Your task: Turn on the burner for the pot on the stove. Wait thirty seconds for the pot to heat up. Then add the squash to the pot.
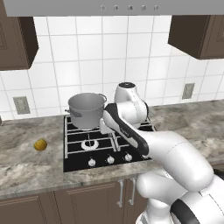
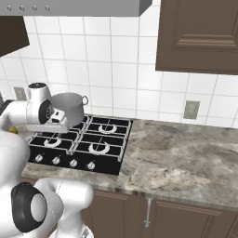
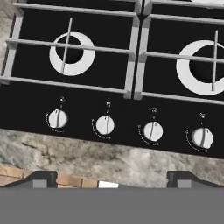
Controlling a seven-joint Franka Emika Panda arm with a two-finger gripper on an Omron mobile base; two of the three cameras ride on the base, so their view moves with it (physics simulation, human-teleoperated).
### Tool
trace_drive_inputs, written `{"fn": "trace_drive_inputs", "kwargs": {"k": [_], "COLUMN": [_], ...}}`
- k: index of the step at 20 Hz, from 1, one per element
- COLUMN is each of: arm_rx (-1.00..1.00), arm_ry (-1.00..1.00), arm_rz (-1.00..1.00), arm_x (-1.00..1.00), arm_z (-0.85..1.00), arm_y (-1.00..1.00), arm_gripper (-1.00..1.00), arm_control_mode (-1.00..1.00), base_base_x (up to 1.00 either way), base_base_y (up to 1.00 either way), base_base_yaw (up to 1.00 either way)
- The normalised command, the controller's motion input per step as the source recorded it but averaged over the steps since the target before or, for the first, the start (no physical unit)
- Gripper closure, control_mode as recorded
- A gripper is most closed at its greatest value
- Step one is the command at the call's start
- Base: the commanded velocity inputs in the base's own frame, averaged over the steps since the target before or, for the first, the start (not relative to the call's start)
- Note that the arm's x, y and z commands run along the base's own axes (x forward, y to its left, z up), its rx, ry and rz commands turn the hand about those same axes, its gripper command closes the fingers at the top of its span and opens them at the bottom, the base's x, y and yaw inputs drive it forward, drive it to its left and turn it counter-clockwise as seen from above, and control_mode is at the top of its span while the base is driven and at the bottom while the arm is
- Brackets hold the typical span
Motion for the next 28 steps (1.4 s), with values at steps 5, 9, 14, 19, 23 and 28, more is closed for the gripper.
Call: {"fn": "trace_drive_inputs", "kwargs": {"k": [5, 9, 14, 19, 23, 28], "arm_rx": [0.0, 0.01, 0.02, 0.06, 0.02, 0.0], "arm_ry": [0.0, 0.0, 0.0, 0.0, 0.0, 0.0], "arm_rz": [0.0, 0.0, 0.0, 0.0, 0.0, 0.0], "arm_x": [0.0, 0.0, 0.0, 0.0, 0.01, 0.15], "arm_z": [-0.67, -0.69, -0.58, -0.42, -0.26, -0.1], "arm_y": [0.0, 0.01, 0.08, 0.22, 0.26, 0.15], "arm_gripper": [-1.0, -1.0, -1.0, -1.0, -1.0, -1.0], "arm_control_mode": [-1.0, -1.0, -1.0, -1.0, -1.0, -1.0], "base_base_x": [0.0, 0.0, 0.0, 0.0, 0.0, 0.0], "base_base_y": [0.0, 0.0, 0.0, 0.0, 0.0, 0.0], "base_base_yaw": [0.0, 0.0, 0.0, 0.0, 0.0, 0.0]}}
